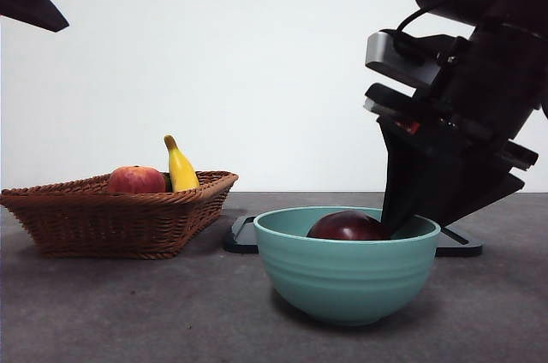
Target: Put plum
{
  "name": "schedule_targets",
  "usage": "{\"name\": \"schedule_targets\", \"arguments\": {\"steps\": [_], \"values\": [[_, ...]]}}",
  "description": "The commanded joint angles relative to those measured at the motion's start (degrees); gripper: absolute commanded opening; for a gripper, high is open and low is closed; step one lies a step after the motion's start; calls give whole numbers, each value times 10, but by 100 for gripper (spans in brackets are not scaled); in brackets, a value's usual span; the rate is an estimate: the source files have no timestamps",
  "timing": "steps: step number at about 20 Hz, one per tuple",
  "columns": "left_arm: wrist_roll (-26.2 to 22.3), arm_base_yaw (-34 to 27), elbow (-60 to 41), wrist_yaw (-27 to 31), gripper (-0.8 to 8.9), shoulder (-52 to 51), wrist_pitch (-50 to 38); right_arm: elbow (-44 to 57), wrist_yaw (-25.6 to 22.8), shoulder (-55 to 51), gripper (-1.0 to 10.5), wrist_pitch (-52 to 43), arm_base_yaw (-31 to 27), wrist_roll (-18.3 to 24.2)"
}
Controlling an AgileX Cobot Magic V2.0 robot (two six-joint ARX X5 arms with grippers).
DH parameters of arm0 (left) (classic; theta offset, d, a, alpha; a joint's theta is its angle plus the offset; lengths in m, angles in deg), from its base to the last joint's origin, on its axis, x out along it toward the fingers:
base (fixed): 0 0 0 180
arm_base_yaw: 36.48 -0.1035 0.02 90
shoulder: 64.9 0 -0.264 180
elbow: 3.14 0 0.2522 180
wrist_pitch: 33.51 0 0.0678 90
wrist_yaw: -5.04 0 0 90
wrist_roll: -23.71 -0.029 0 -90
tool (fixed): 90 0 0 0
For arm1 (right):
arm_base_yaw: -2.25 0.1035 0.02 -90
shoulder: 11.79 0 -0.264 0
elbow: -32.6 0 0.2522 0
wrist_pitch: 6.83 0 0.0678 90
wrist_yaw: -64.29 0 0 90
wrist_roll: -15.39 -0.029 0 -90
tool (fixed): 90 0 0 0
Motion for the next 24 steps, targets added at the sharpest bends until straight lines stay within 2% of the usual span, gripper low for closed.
{"name": "schedule_targets", "arguments": {"steps": [1,4,10,14,19,24], "values": [[-8,2,5,-2,374,3,-3,-3,-1,15,91,-6,10,-3],[-7,2,5,-2,374,3,-4,-3,0,15,16,-15,18,-4],[-7,2,5,-2,374,3,-3,-18,5,10,11,-17,24,-7],[-7,2,5,-2,374,3,-3,-71,-5,7,11,17,16,-6],[-7,2,5,-2,374,3,-3,-133,-5,18,11,30,-38,-3],[-7,2,5,-2,374,3,-4,-219,-3,98,11,50,-95,25]]}}
